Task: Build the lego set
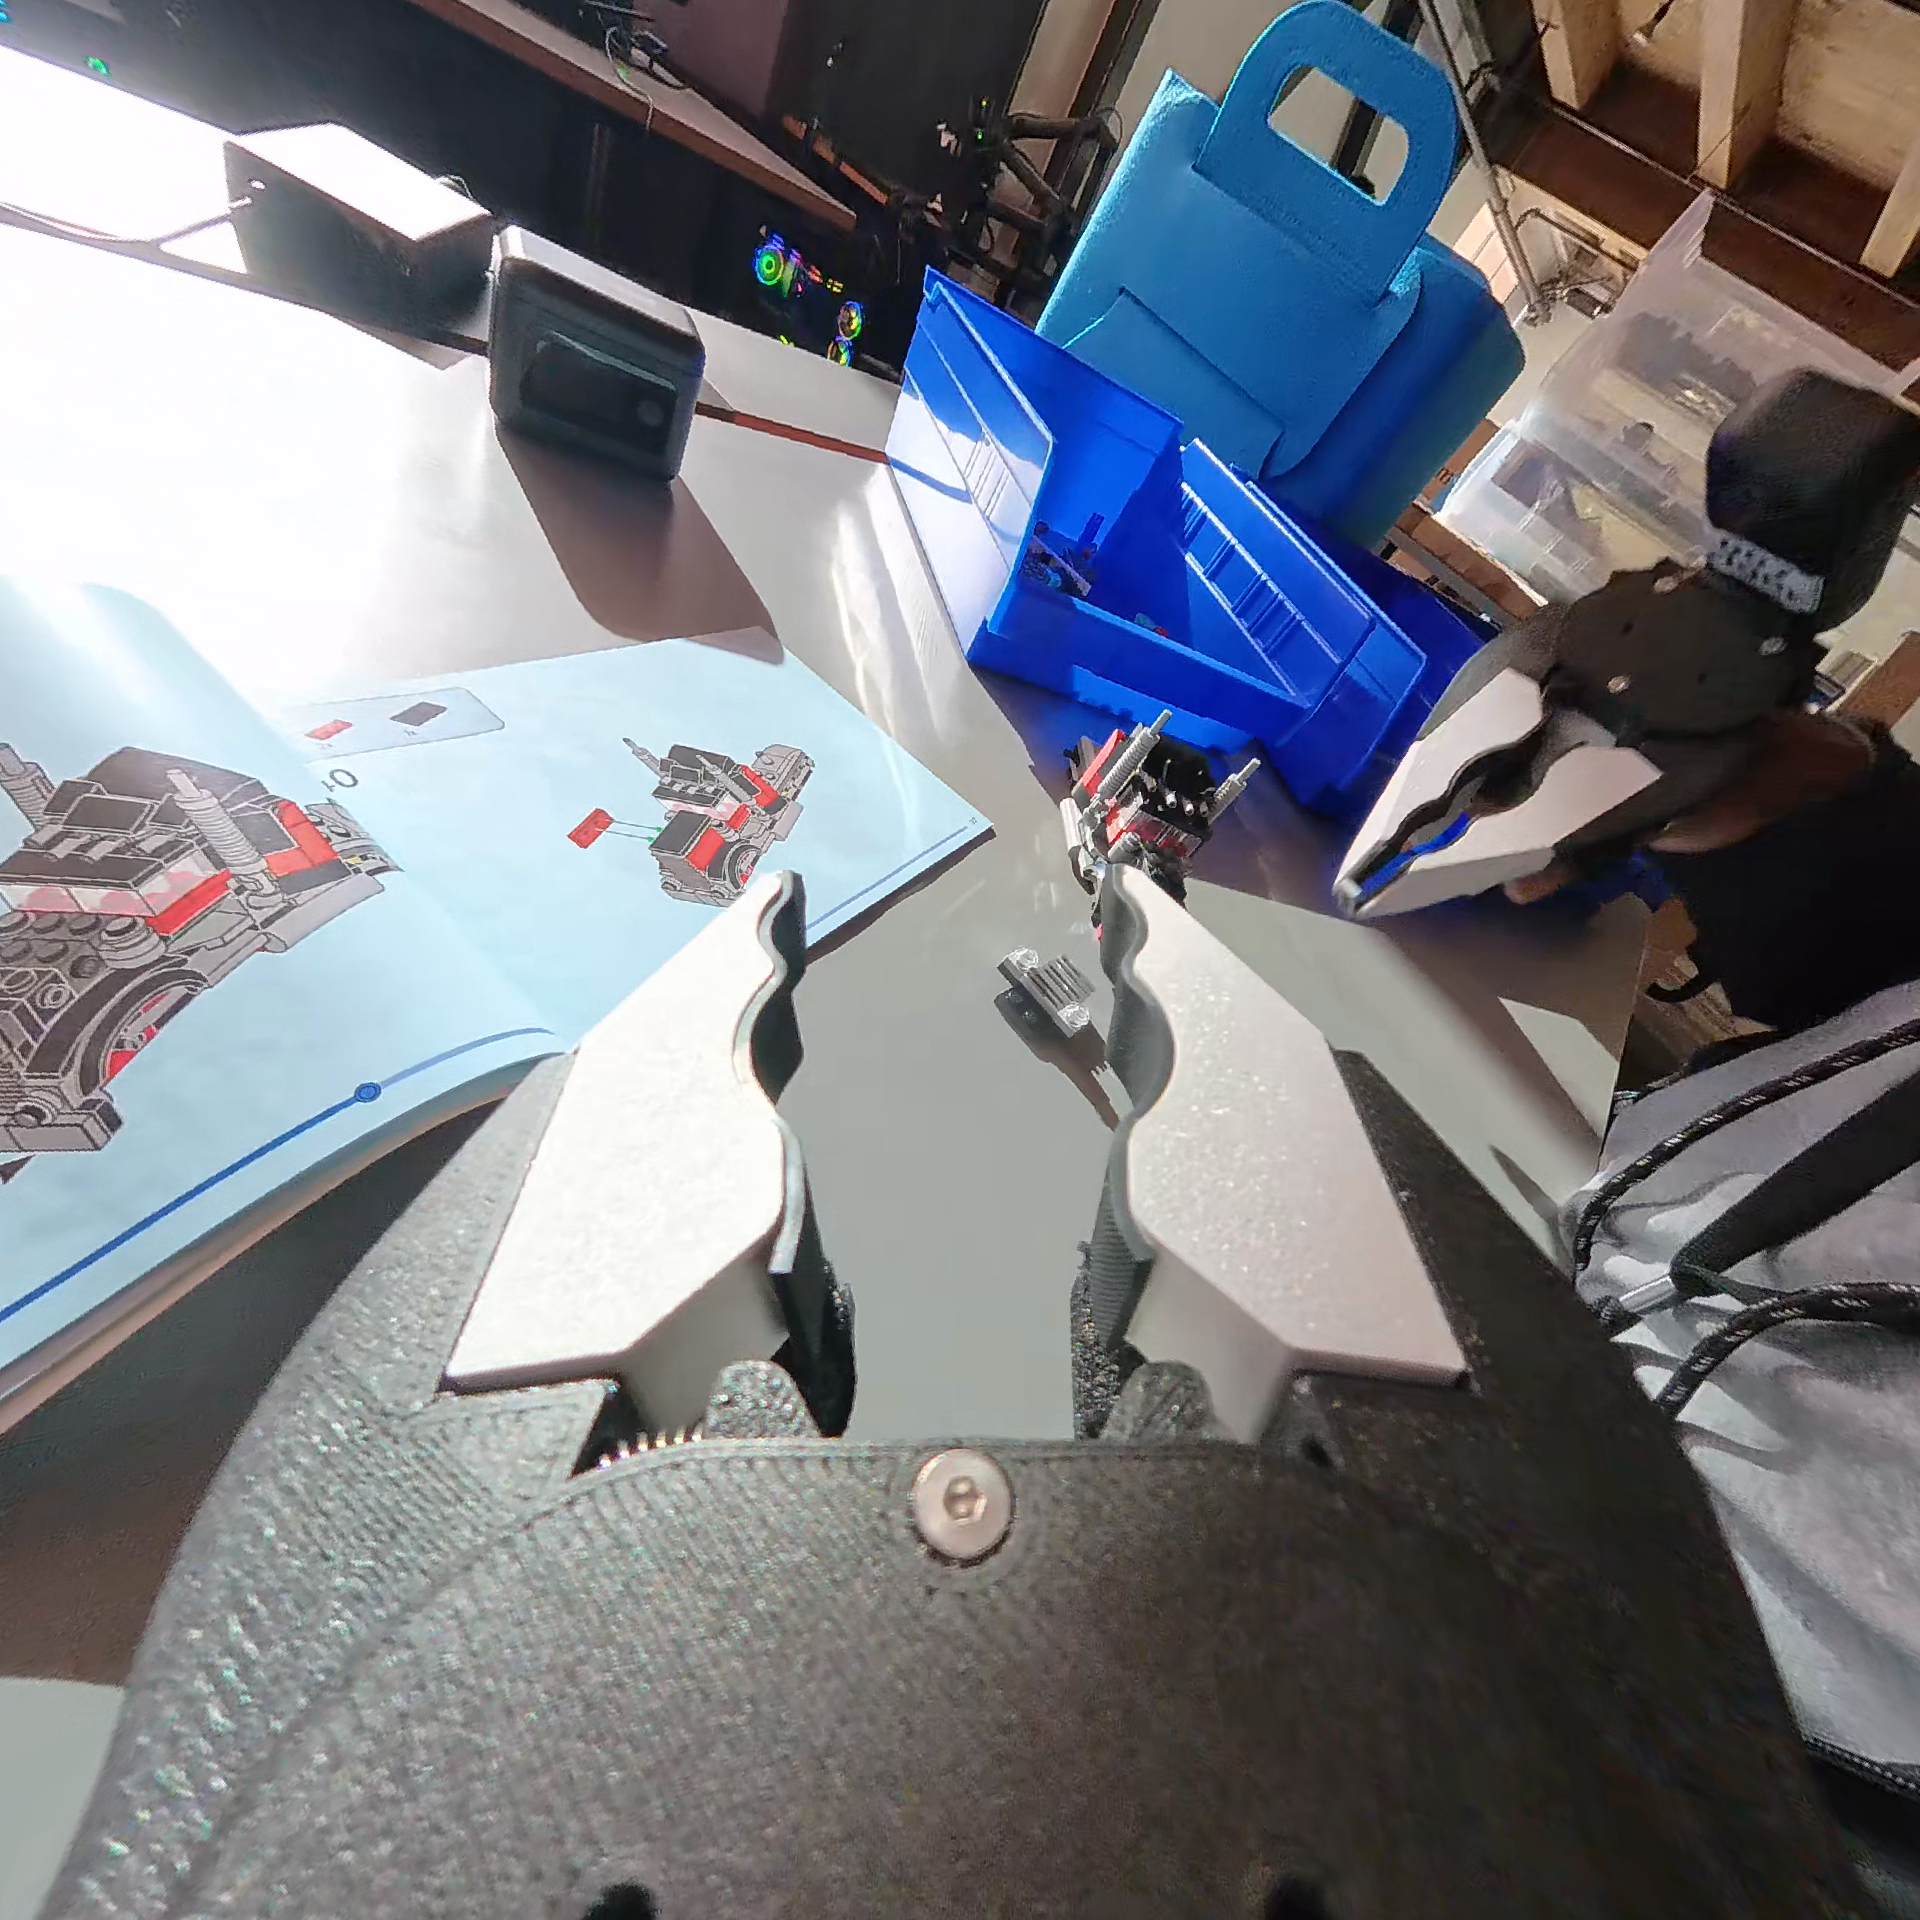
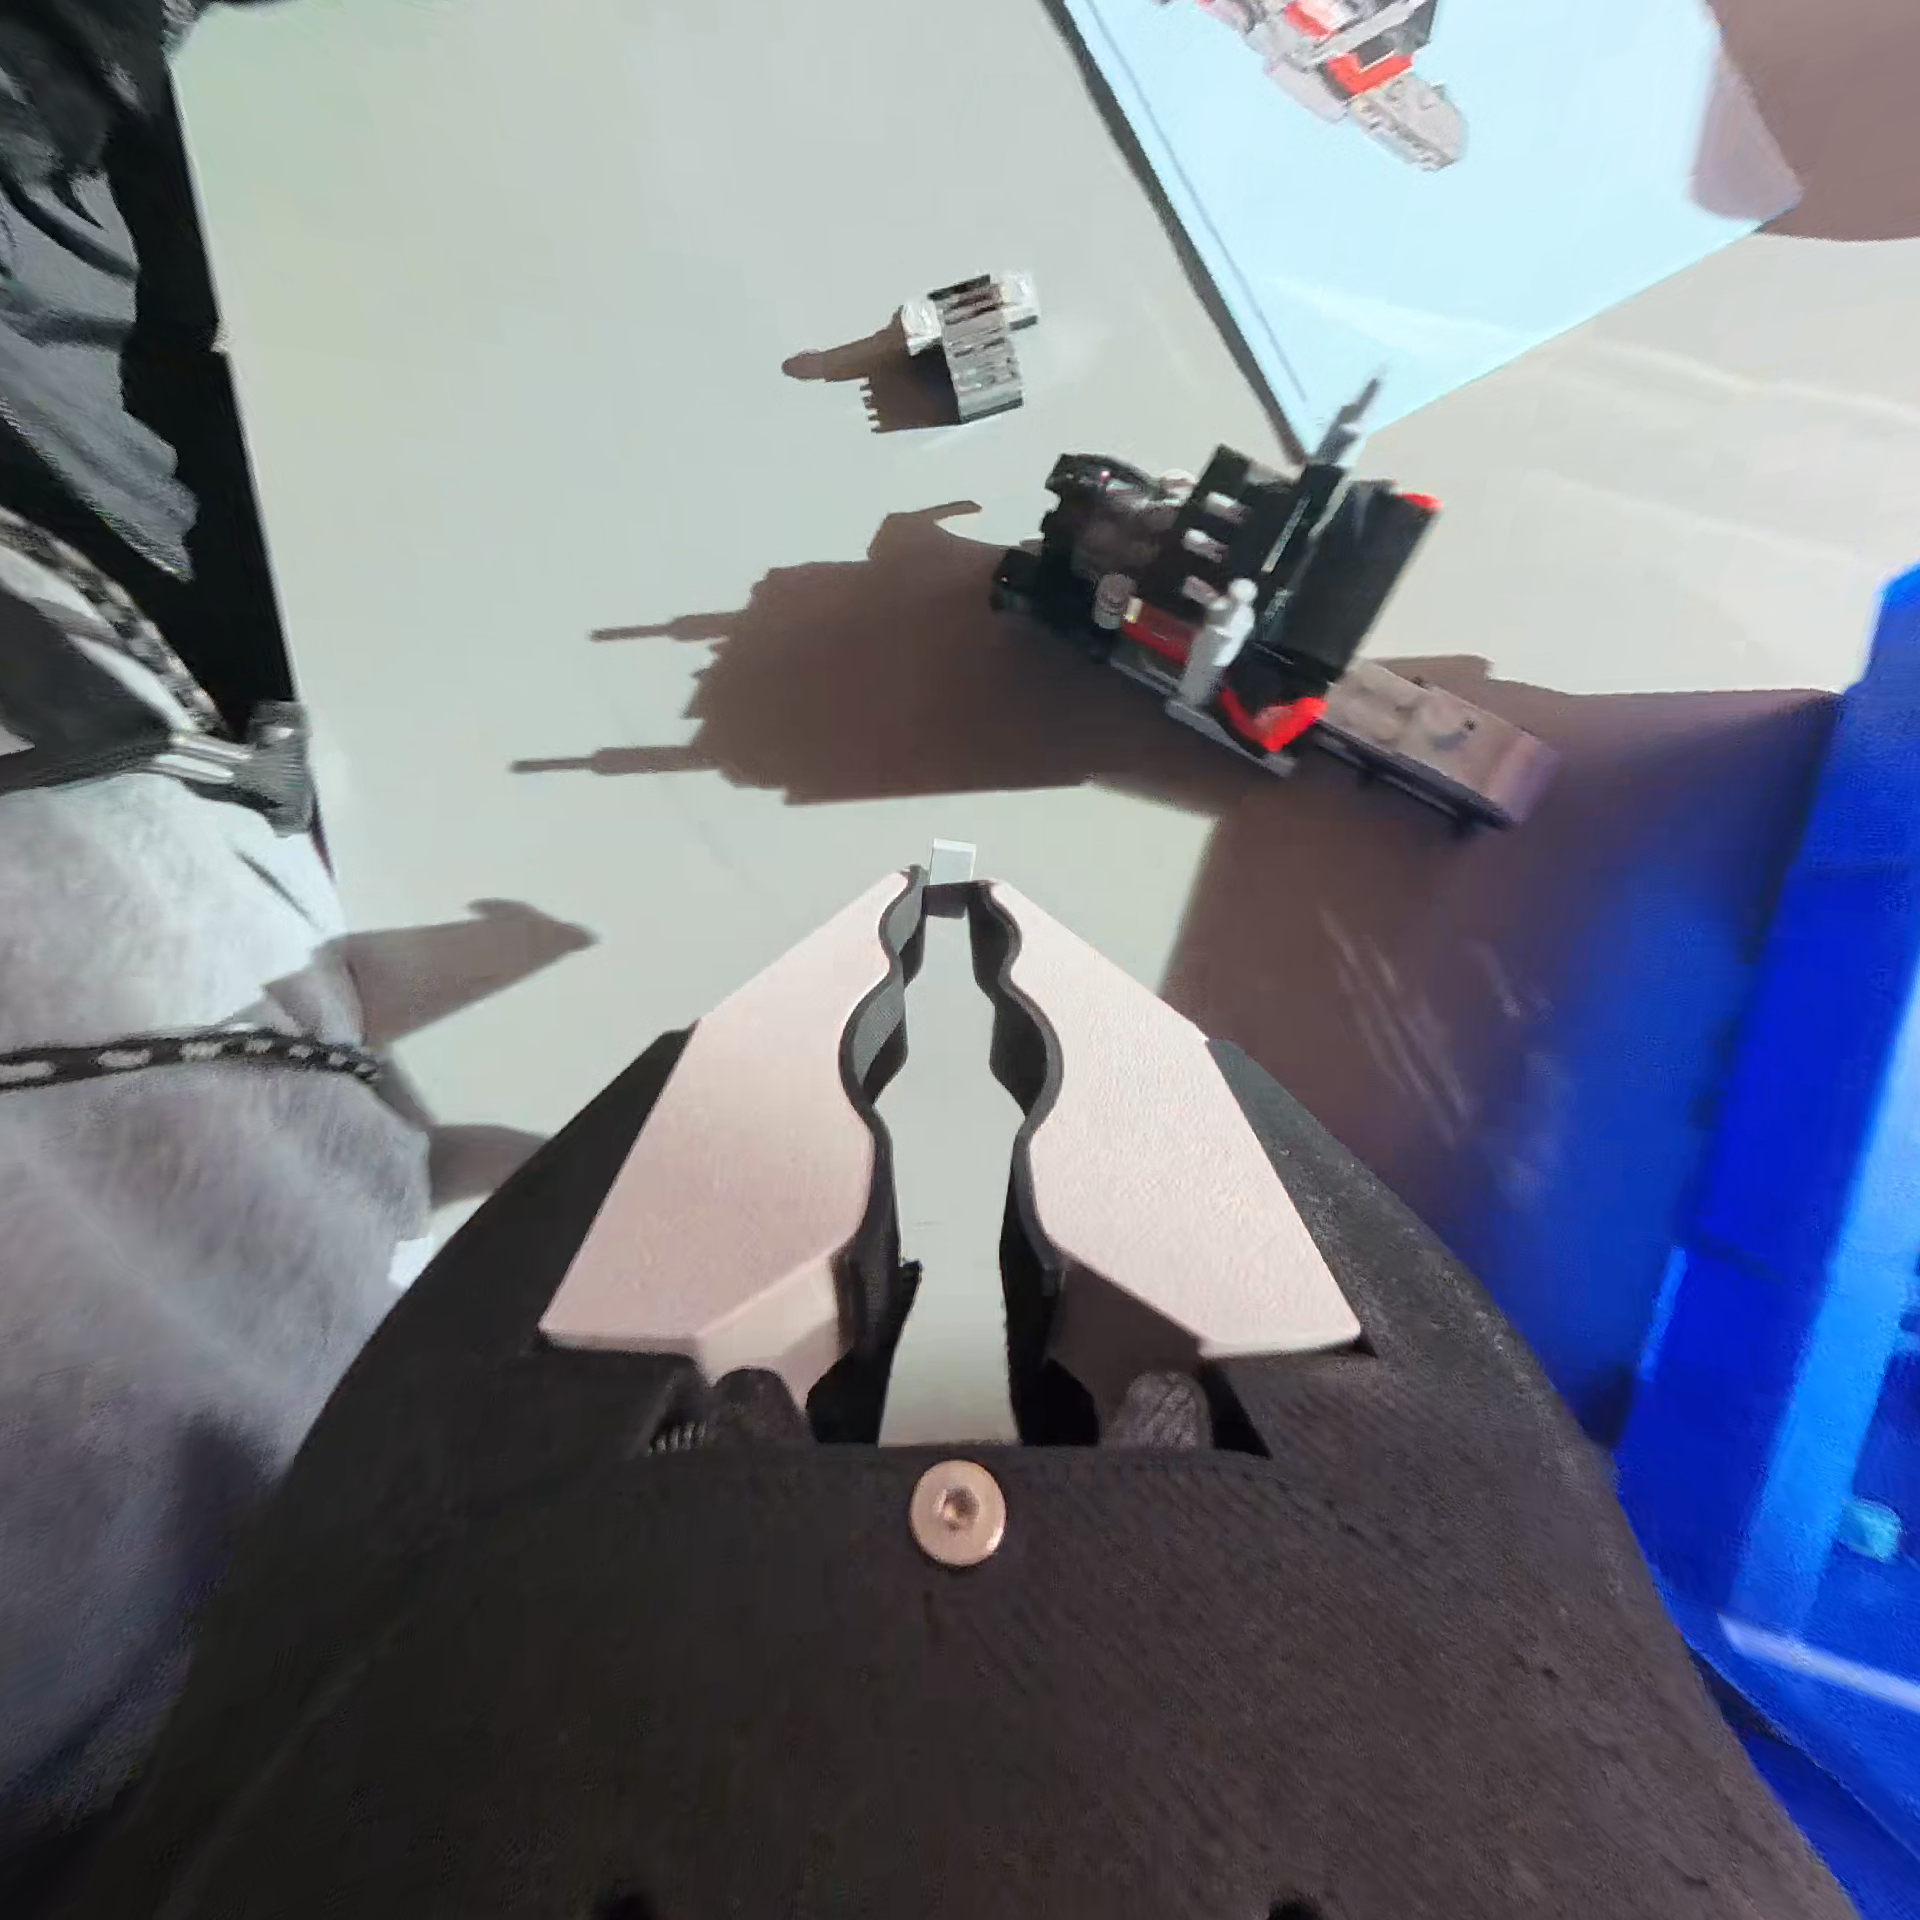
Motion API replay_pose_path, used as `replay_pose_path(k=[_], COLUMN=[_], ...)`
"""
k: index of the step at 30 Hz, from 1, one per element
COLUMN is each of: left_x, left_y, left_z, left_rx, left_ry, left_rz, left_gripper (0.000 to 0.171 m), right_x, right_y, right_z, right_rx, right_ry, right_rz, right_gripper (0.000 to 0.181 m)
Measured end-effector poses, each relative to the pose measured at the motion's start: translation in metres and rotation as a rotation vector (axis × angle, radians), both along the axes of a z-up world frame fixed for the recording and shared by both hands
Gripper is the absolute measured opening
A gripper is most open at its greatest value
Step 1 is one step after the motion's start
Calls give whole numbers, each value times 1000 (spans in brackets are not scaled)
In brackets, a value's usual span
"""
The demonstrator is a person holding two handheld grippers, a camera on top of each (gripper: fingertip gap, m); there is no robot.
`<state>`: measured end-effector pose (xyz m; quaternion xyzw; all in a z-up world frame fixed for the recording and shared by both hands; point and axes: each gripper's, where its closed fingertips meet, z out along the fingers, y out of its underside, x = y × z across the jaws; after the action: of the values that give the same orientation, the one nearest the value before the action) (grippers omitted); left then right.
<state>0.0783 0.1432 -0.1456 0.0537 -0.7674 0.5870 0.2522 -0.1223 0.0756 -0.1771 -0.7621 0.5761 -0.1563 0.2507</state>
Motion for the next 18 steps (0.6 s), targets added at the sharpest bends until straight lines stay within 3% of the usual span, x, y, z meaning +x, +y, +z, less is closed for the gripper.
replay_pose_path(k=[5, 10, 14, 18], left_x=[0, 1, 1, 2], left_y=[0, 0, 0, 0], left_z=[0, 0, -1, -1], left_rx=[2, 1, 4, 10], left_ry=[4, 13, 14, 20], left_rz=[1, 0, 1, 1], left_gripper=[57, 57, 57, 57], right_x=[6, 6, -1, -22], right_y=[5, 3, -9, -18], right_z=[-41, -45, -29, 12], right_rx=[-42, -12, -23, 40], right_ry=[55, 35, -12, -82], right_rz=[-29, -58, -77, -87], right_gripper=[10, 11, 27, 31])
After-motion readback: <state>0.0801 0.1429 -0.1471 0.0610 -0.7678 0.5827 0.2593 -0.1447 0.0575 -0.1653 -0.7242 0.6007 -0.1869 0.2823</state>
